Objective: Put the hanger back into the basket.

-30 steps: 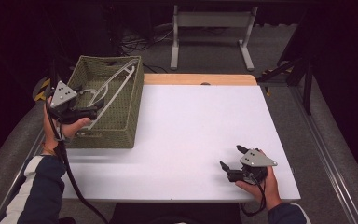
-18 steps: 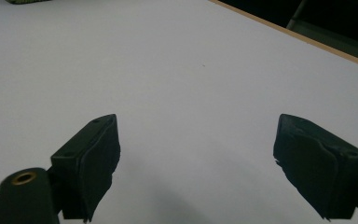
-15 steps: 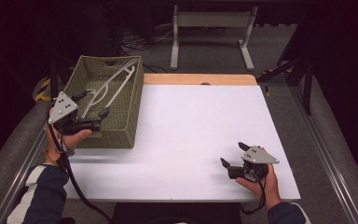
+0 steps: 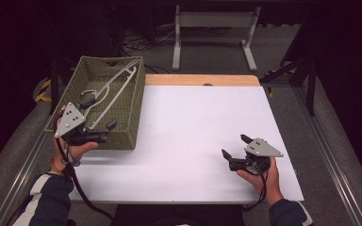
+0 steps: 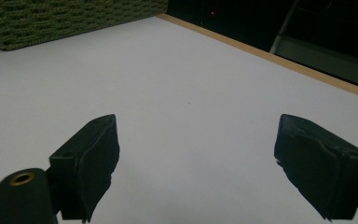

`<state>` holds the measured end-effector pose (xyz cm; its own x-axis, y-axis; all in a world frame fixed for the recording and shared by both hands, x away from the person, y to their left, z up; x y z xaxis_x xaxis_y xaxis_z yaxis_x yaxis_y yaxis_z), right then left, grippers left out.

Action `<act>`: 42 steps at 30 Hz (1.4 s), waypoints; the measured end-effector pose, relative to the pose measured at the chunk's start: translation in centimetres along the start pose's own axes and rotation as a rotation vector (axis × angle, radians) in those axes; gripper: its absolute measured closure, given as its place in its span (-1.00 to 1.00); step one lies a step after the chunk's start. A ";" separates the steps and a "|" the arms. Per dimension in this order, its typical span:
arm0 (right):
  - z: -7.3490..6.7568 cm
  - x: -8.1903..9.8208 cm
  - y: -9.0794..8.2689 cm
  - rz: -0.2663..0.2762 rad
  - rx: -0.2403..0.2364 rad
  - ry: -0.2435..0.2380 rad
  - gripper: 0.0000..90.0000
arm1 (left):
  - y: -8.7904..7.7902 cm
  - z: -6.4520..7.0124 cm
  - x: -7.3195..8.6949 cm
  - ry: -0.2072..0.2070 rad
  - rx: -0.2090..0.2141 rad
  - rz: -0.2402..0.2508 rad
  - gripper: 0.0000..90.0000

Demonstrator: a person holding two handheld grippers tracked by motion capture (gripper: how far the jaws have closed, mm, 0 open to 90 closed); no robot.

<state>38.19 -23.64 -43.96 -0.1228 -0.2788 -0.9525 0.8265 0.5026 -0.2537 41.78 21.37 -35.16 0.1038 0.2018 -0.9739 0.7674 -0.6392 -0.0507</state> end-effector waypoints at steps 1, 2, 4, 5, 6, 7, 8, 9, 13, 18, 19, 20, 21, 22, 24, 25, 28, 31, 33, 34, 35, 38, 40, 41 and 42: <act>0.0 -0.2 0.1 0.003 -0.001 -0.001 -0.68 | 0.0 0.2 0.0 0.004 0.001 -0.002 -0.88; 0.0 -0.3 0.2 0.006 0.000 -0.003 -0.68 | -0.1 0.5 0.0 0.002 0.010 0.010 -0.88; -0.2 -0.5 0.5 0.010 -0.002 -0.010 -0.67 | -0.2 1.0 0.1 -0.005 0.019 0.016 -0.89; -0.2 -0.6 0.6 0.009 -0.002 -0.013 -0.67 | -0.2 1.3 0.1 -0.010 0.034 0.026 -0.90; -0.4 -0.6 0.7 0.012 -0.007 -0.011 -0.67 | -0.3 1.6 0.2 -0.017 0.045 0.030 -0.90; -0.5 -0.7 0.8 0.013 -0.010 -0.015 -0.67 | -0.3 1.9 0.4 -0.020 0.050 0.033 -0.90; -0.6 -0.7 0.9 0.015 -0.012 -0.016 -0.67 | -0.4 2.3 0.5 -0.015 0.052 0.036 -0.90; -0.7 -0.8 1.0 0.018 -0.011 -0.018 -0.67 | -0.5 2.6 0.5 -0.013 0.058 0.040 -0.90; -0.9 -0.8 1.2 0.021 -0.013 -0.023 -0.67 | -1.0 4.3 1.0 -0.003 0.078 0.056 -0.87; -1.2 -0.6 1.2 0.024 -0.014 -0.024 -0.67 | -1.3 5.9 1.4 0.026 0.126 0.046 -0.85; -1.2 -0.6 1.2 0.024 -0.014 -0.024 -0.67 | -1.3 5.9 1.4 0.026 0.126 0.046 -0.85; -1.4 -0.5 1.2 0.022 -0.015 -0.029 -0.67 | -1.4 6.2 1.5 0.019 0.133 0.043 -0.85; -1.5 -0.5 1.2 0.022 -0.020 -0.031 -0.67 | -1.5 6.5 1.6 0.013 0.142 0.049 -0.84; -1.6 -0.4 1.1 0.023 -0.022 -0.033 -0.67 | -1.6 6.7 1.8 0.010 0.146 0.051 -0.84; -1.7 -0.4 0.9 0.029 -0.026 -0.035 -0.67 | -1.7 7.1 2.1 0.008 0.149 0.041 -0.86; -1.8 -0.4 0.8 0.031 -0.027 -0.035 -0.67 | -1.8 7.2 2.3 0.009 0.148 0.037 -0.86; -1.9 -0.3 0.6 0.033 -0.032 -0.034 -0.67 | -1.9 7.8 3.3 0.008 0.146 0.007 -0.88; -2.2 -0.3 0.3 0.039 -0.042 -0.029 -0.67 | -2.0 8.2 4.2 -0.013 0.147 -0.015 -0.88; -2.3 -0.2 0.2 0.041 -0.046 -0.029 -0.67 | -2.1 8.4 5.0 -0.014 0.150 -0.045 -0.88; -2.4 -0.2 0.1 0.040 -0.048 -0.029 -0.67 | -2.1 8.4 5.0 -0.014 0.150 -0.045 -0.88; -2.4 -0.2 0.1 0.039 -0.046 -0.028 -0.67 | -2.2 8.5 5.6 -0.006 0.148 -0.067 -0.88; -2.5 -0.1 0.0 0.041 -0.048 -0.029 -0.67 | -2.4 8.7 6.4 -0.020 0.151 -0.084 -0.88; -2.7 0.2 0.0 0.033 -0.051 -0.036 -0.67 | -2.5 8.6 7.0 -0.018 0.145 -0.100 -0.88; -2.7 0.2 0.0 0.031 -0.052 -0.038 -0.67 | -2.6 8.5 7.5 -0.010 0.131 -0.112 -0.88; -2.8 0.4 0.0 0.023 -0.053 -0.042 -0.67 | -2.7 8.5 7.8 -0.018 0.130 -0.123 -0.87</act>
<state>36.58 -21.48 -44.80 -0.0799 -0.3002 -0.9505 0.7983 0.5518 -0.2413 35.17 18.38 -44.53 0.0024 0.2718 -0.9624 0.6852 -0.7013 -0.1964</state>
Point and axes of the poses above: each handheld gripper's, and its own axes: y roughly forward along the jaws, x roughly out of its underside, z roughly to its right, the point moved 5 cm from there along y, roughly forward along the jaws, and after that the axes turned 8 degrees about z, right-handed, at the moved point
